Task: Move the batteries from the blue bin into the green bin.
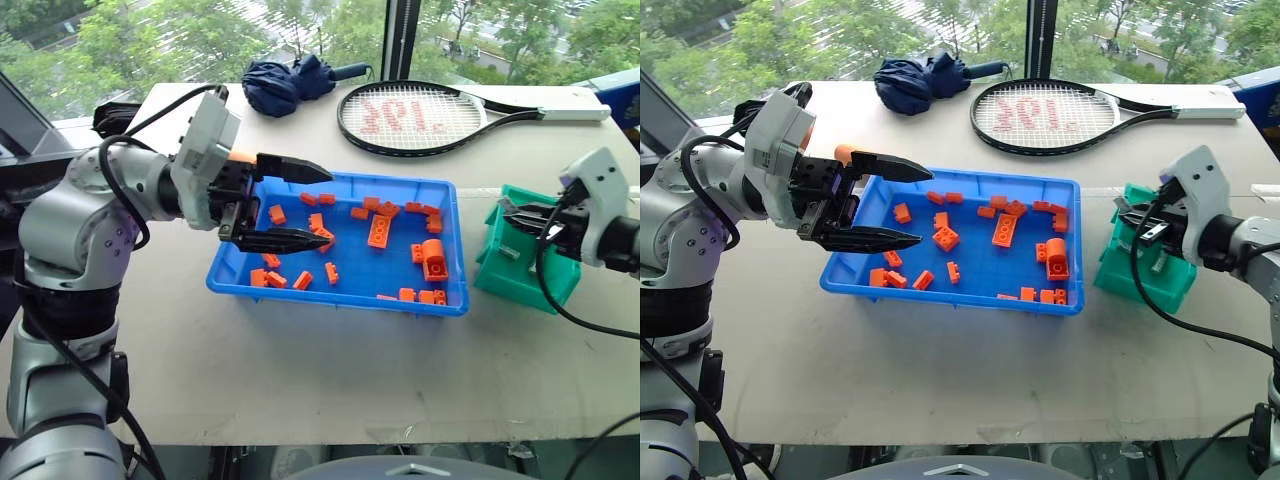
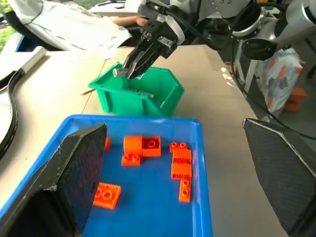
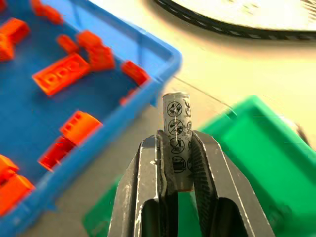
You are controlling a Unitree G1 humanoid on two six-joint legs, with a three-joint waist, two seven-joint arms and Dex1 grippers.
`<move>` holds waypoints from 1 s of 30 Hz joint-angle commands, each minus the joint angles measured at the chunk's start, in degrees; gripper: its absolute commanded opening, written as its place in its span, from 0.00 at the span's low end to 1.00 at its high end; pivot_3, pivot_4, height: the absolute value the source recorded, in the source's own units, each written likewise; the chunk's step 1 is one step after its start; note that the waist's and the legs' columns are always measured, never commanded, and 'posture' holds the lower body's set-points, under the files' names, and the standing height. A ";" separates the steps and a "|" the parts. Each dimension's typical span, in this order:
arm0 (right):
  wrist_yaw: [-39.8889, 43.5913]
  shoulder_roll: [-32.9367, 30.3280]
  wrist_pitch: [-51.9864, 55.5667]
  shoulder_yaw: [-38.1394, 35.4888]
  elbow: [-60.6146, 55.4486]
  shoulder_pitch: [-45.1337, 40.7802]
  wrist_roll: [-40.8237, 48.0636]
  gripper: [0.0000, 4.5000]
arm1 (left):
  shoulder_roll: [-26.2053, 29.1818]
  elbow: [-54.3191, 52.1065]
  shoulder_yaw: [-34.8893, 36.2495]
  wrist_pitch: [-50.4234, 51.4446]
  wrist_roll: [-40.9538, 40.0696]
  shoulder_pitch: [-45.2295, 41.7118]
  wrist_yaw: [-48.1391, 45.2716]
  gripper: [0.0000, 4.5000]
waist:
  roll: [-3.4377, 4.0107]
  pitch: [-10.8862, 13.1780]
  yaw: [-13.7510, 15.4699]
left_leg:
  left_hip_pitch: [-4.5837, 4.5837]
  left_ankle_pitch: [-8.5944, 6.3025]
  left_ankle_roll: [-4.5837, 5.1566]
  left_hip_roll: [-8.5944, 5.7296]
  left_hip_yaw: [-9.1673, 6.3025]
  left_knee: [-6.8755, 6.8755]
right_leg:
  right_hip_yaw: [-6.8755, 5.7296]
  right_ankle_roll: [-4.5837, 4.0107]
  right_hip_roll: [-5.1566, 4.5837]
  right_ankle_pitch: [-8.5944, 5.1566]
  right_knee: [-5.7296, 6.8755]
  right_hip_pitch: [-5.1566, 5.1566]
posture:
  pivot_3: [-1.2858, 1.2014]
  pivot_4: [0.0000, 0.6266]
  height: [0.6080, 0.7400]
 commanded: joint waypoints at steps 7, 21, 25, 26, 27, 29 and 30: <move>-3.82 -0.88 -8.98 -2.12 4.62 2.75 -1.97 0.29 | -3.27 3.73 -2.67 -4.39 4.57 -3.79 -1.07 1.00 | 0.03 0.00 -0.47 | 0.03 0.01 -0.01 0.09 0.04 0.00 | 0.06 -0.01 0.09 0.00 0.00 0.00 | 0.52 0.24 1.00; 10.10 9.43 -37.25 -9.04 1.07 21.95 7.11 0.93 | -4.81 -16.12 5.13 -2.03 5.51 21.68 16.96 1.00 | 0.03 -0.01 0.23 | -0.04 0.03 -0.06 0.21 -0.02 -0.07 | 0.06 0.00 -0.01 0.00 -0.12 0.00 | 0.52 0.24 1.00; 16.54 9.80 -39.38 -12.34 0.58 31.75 12.21 0.93 | -6.36 -26.52 8.88 -1.81 5.83 35.41 24.14 1.00 | 0.02 -0.01 0.56 | 0.14 -0.01 0.01 0.14 -0.03 -0.04 | 0.11 0.01 -0.28 0.01 -0.13 0.26 | 0.52 0.24 1.00; 17.31 10.29 -39.82 -12.90 0.37 34.06 13.14 0.93 | -5.98 -28.35 9.68 -2.92 7.34 39.89 24.56 1.00 | 0.02 -0.01 0.55 | 0.22 -0.01 0.02 0.13 -0.04 -0.05 | 0.11 0.01 -0.30 0.01 -0.13 0.33 | 0.52 0.24 1.00; 17.17 10.99 -40.32 -13.30 0.15 35.82 13.67 0.93 | -5.94 -29.49 10.67 -3.51 7.98 43.92 25.01 1.00 | 0.02 -0.01 0.56 | 0.34 -0.02 0.03 0.13 -0.03 -0.10 | 0.15 0.01 -0.31 0.01 -0.13 0.43 | 0.52 0.24 1.00; 16.25 13.22 -42.67 -13.44 -0.61 39.42 13.44 0.97 | -7.56 -30.21 12.23 -6.66 10.22 51.48 26.48 1.00 | 0.04 -0.02 0.47 | 1.00 -0.05 0.06 0.17 0.01 -0.36 | 0.21 -0.02 -0.43 -0.02 -0.27 0.98 | 0.52 0.24 1.00; 17.65 13.47 -44.07 -13.08 -1.09 42.16 13.00 0.97 | -8.45 -30.58 12.75 -8.55 11.33 55.17 26.91 1.00 | 0.10 -0.05 0.44 | 1.09 -0.07 0.06 0.22 0.01 -0.38 | 0.21 -0.05 -0.42 -0.03 -0.27 1.03 | 0.52 0.24 1.00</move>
